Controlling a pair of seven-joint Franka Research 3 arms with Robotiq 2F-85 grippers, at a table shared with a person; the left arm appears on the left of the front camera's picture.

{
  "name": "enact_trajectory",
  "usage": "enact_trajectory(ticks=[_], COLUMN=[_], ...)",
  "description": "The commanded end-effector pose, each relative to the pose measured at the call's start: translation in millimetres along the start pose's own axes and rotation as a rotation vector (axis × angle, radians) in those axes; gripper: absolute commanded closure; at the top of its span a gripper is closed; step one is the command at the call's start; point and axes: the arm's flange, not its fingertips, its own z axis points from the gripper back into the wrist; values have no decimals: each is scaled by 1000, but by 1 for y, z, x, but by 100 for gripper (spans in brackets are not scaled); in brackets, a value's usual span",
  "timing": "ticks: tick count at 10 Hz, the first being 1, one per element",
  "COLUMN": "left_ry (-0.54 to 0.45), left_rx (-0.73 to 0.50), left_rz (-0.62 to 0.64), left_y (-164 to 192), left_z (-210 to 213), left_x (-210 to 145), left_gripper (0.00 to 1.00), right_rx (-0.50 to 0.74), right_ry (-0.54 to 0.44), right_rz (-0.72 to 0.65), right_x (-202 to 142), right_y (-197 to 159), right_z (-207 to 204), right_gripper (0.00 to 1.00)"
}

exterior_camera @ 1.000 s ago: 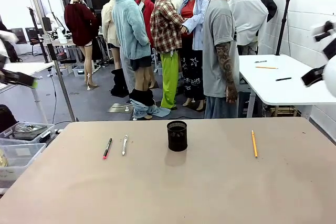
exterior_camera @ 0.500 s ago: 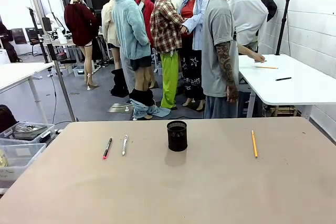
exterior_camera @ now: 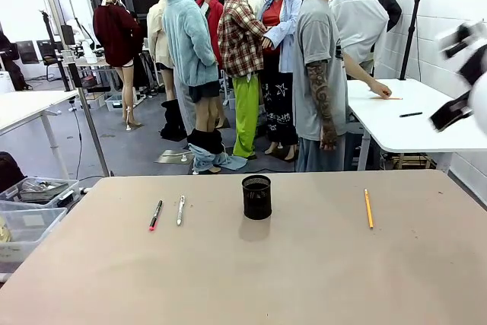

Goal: Place the pens into the pen holder.
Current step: Pick up a writing instrument from the table and place it into the Pen holder.

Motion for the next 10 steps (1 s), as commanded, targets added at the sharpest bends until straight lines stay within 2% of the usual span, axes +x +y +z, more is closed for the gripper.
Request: enact_trajectory(ticks=[1, 2, 4, 5, 6, 8, 9, 10], left_ry=[-9, -9, -9, -9, -9, -9, -9, -9], left_rx=[8, 8, 8, 8, 8, 8, 8, 8], left_rz=[19, 19, 19, 19, 19, 19, 19, 19], left_y=[1, 1, 1, 1, 1, 1, 1, 1], left_z=[-1, -1, -1, -1, -1, -1, -1, -1], left_x=[1, 1, 1, 1, 1, 1, 1, 1], left_gripper=[0, 0, 0, 0, 0, 0, 0, 0], right_rx=[3, 23, 6, 34, 64, -5, 77, 77], right_ry=[135, 191, 309, 334, 354, 372, 348, 348], right_rz=[61, 64, -44, -62, -87, -227, -95, -95], right_x=[5, 24, 56, 63, 60, 50, 53, 53], right_y=[35, 46, 61, 68, 73, 66, 65, 65], right_z=[-69, -93, -154, -175, -186, -194, -194, -194], right_gripper=[0, 0, 0, 0, 0, 0, 0, 0])
